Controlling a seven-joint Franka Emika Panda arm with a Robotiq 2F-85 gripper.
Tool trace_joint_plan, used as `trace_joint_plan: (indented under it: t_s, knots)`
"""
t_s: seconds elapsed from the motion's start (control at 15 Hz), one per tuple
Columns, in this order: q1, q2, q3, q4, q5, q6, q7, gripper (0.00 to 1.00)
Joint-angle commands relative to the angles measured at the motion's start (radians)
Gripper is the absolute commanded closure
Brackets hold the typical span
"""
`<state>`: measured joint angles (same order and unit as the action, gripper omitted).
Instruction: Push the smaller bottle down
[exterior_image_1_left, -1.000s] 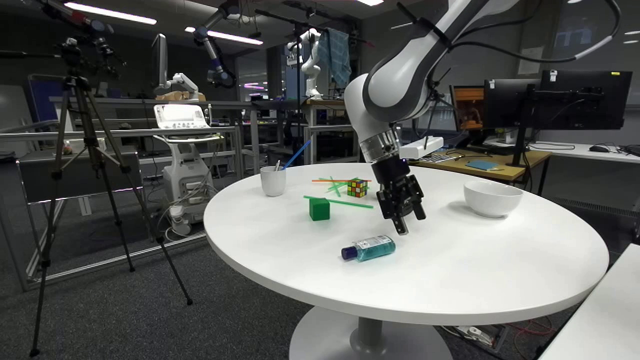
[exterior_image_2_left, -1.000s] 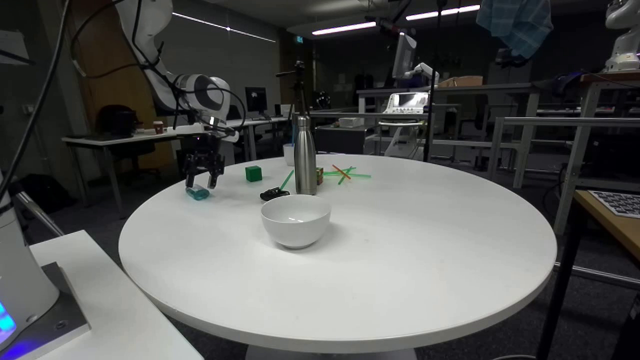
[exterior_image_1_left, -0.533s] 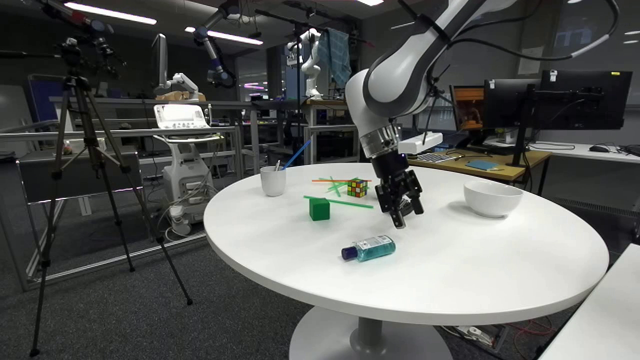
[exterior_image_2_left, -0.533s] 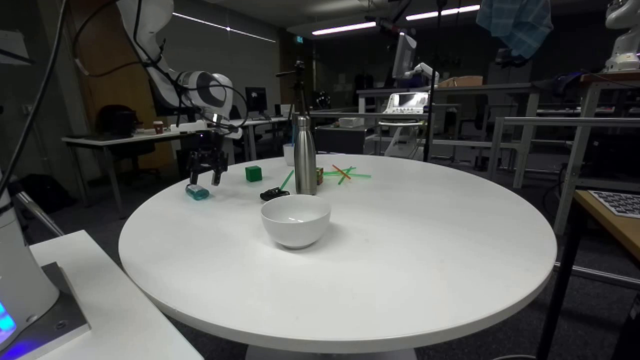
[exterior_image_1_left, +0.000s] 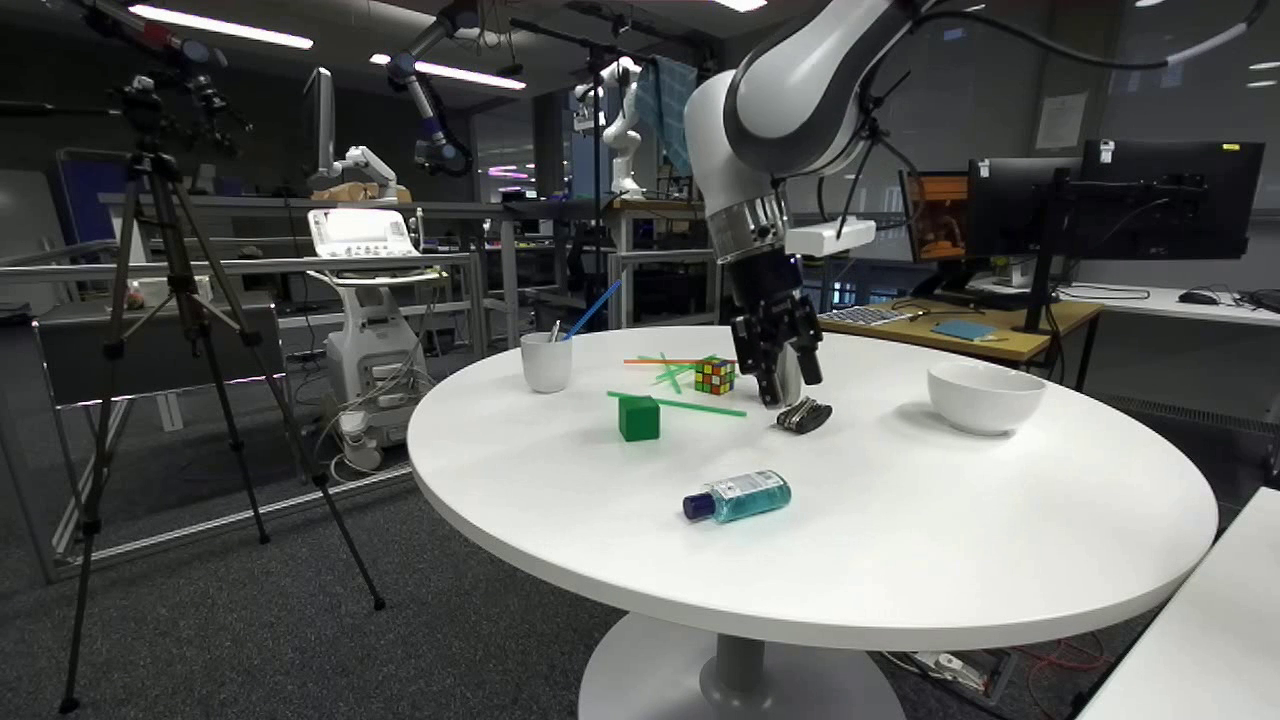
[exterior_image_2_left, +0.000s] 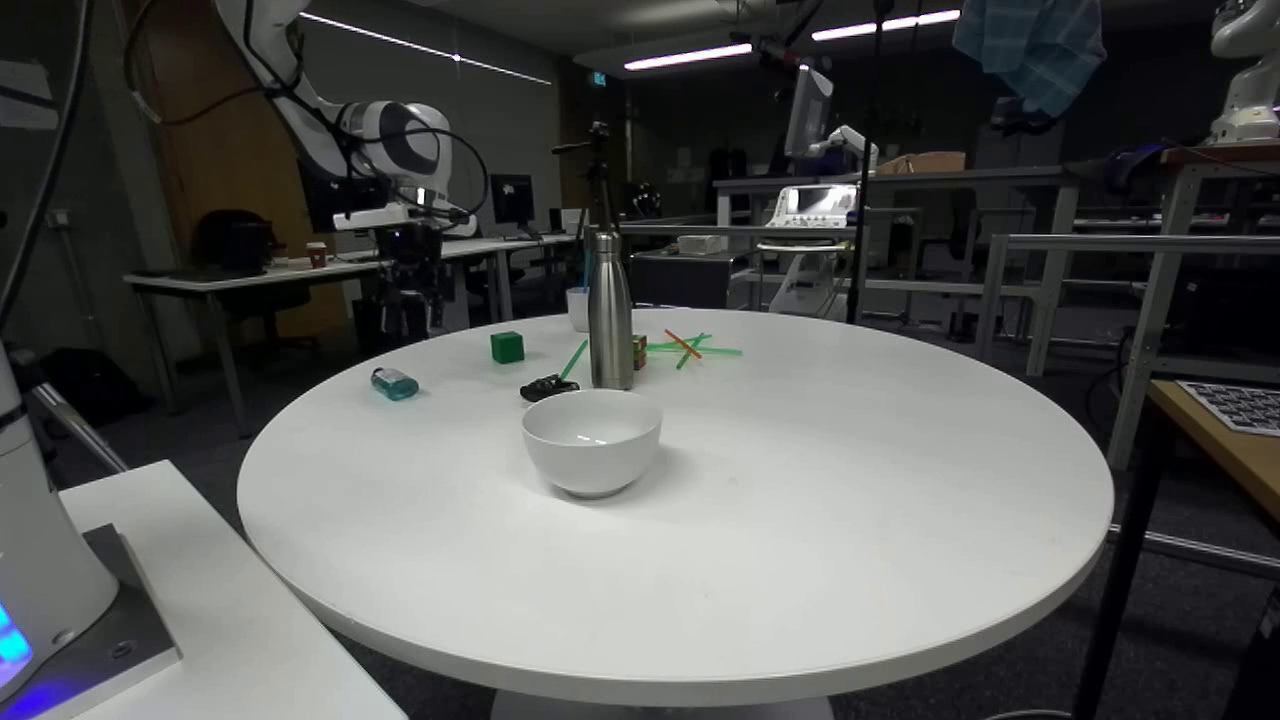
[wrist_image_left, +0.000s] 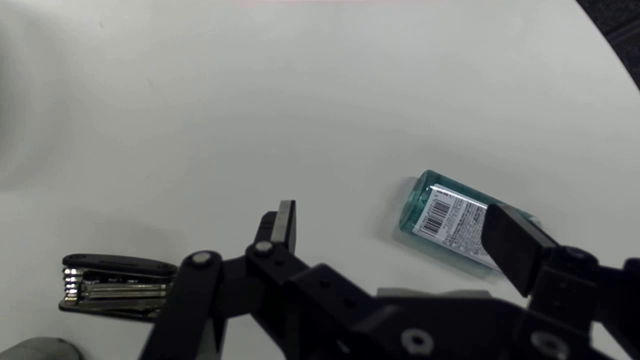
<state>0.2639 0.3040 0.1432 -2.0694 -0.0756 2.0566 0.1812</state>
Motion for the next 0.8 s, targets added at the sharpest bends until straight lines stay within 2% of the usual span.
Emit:
trace_joint_plan:
  t_s: [0.0,0.73]
  knots:
    - [0.011,-0.065,0.016,0.007,-0.037,-0.036,0.022,0.0]
    - [0.025,-0.168,0.063,0.016,-0.11,-0.055,0.065,0.0]
